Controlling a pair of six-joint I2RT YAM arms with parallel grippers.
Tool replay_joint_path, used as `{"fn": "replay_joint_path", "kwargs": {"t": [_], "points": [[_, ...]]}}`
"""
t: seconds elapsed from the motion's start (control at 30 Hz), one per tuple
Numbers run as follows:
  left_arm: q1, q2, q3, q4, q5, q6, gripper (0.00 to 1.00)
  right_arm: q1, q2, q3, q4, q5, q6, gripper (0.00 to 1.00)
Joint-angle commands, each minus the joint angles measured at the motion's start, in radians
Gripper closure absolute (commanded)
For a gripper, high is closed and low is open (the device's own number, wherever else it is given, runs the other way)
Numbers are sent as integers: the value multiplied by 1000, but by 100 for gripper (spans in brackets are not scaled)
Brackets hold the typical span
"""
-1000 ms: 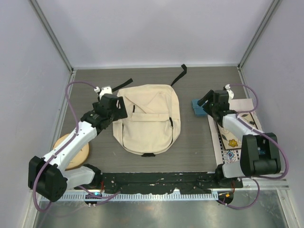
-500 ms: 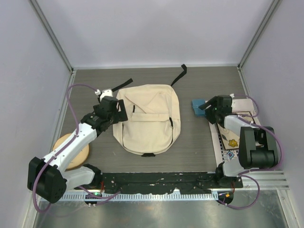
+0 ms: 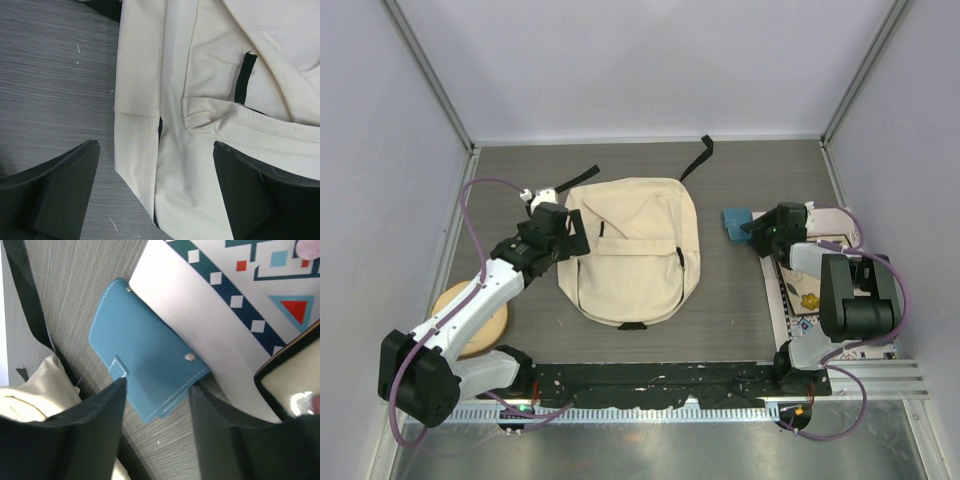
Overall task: Pack the student bag
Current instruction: Pick up the personal item from the center of the board.
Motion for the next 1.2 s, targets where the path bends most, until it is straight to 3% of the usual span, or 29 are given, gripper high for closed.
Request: {"fn": "replay_joint_path", "kwargs": {"t": [0.0, 0.33, 0.73, 0.93, 1.17], "points": [[0, -8, 7, 0, -5, -2, 0, -5, 23, -9, 80, 2, 19, 49], [0, 3, 13, -8, -3, -1, 0, -7, 49, -31, 109, -2, -12, 99], [0, -58, 48, -14, 28, -14, 0, -7, -175, -54, 101, -74, -58, 99], [0, -103, 63, 47, 144, -63, 0, -7, -316, -55, 45, -100, -53, 99], [0, -90, 36, 225, 348, -194, 1, -7, -434, -66, -3, -159, -12, 99]]}}
